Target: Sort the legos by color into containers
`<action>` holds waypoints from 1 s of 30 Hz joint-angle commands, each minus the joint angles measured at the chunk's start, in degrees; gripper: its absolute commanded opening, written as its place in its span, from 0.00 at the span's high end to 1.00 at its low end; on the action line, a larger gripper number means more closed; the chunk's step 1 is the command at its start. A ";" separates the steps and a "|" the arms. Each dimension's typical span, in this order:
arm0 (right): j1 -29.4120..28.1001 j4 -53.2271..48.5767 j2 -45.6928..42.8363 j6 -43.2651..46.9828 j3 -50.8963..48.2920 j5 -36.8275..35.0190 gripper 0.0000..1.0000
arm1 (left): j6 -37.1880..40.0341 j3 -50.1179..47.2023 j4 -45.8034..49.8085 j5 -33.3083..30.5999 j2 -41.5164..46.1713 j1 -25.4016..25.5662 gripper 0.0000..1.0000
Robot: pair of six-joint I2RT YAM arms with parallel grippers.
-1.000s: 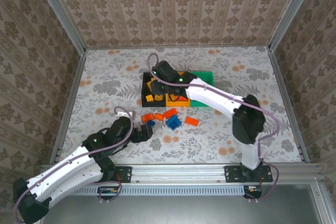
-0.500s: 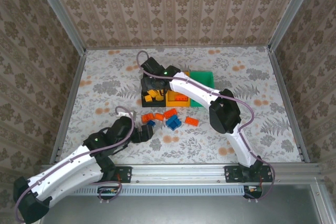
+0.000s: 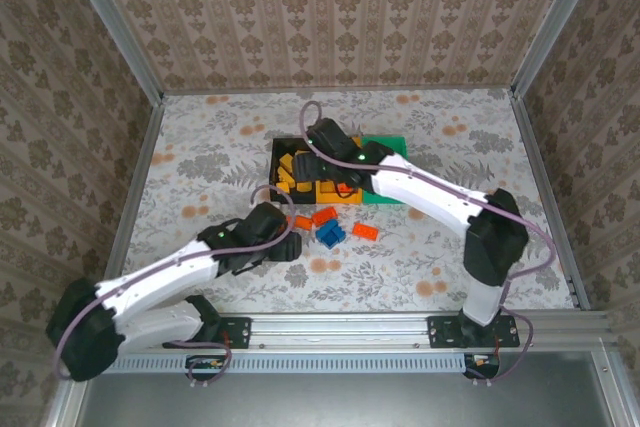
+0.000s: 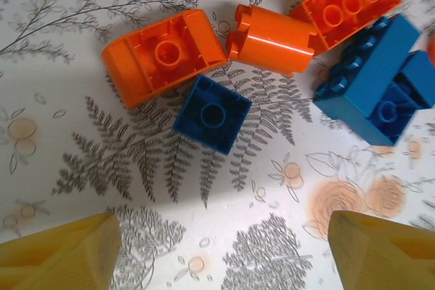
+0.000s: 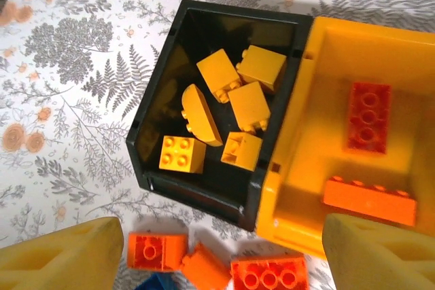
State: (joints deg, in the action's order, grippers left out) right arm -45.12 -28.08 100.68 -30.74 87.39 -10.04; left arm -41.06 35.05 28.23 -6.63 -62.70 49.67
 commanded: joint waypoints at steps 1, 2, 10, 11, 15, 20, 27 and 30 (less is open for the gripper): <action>0.31 3.87 -5.36 -1.95 -6.22 -0.73 0.21 | 4.13 3.53 -1.32 -1.87 -7.01 -0.23 0.22; 0.32 4.08 -6.61 -2.15 -7.63 -1.09 0.21 | 4.25 3.94 -1.65 -2.29 -8.88 -0.21 0.24; 0.72 5.76 -13.50 -2.59 -14.33 -2.34 0.20 | 5.18 5.95 -4.33 -7.32 -18.75 0.51 0.32; 0.81 5.86 -13.93 -2.57 -14.59 -2.48 0.20 | 5.43 6.02 -5.07 -7.45 -19.62 0.55 0.32; 1.13 5.72 -15.65 -2.31 -15.05 -3.35 0.20 | 6.21 5.50 -8.47 -10.21 -22.06 0.95 0.33; 1.55 5.75 -17.67 -1.90 -15.74 -3.60 0.20 | 6.69 4.82 -11.42 -13.12 -23.93 1.11 0.42; 1.85 6.00 -18.76 -2.43 -17.51 -3.75 0.20 | 6.79 4.88 -12.05 -13.31 -24.73 1.95 0.59; 2.13 6.04 -19.42 -2.65 -18.25 -4.33 0.20 | 6.45 4.63 -10.40 -13.87 -23.03 3.56 0.65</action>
State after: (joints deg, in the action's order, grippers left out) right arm -43.57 -22.39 83.22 -32.64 70.19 -12.34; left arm -34.65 39.79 16.84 -18.06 -86.50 52.27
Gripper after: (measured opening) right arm 0.802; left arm 0.363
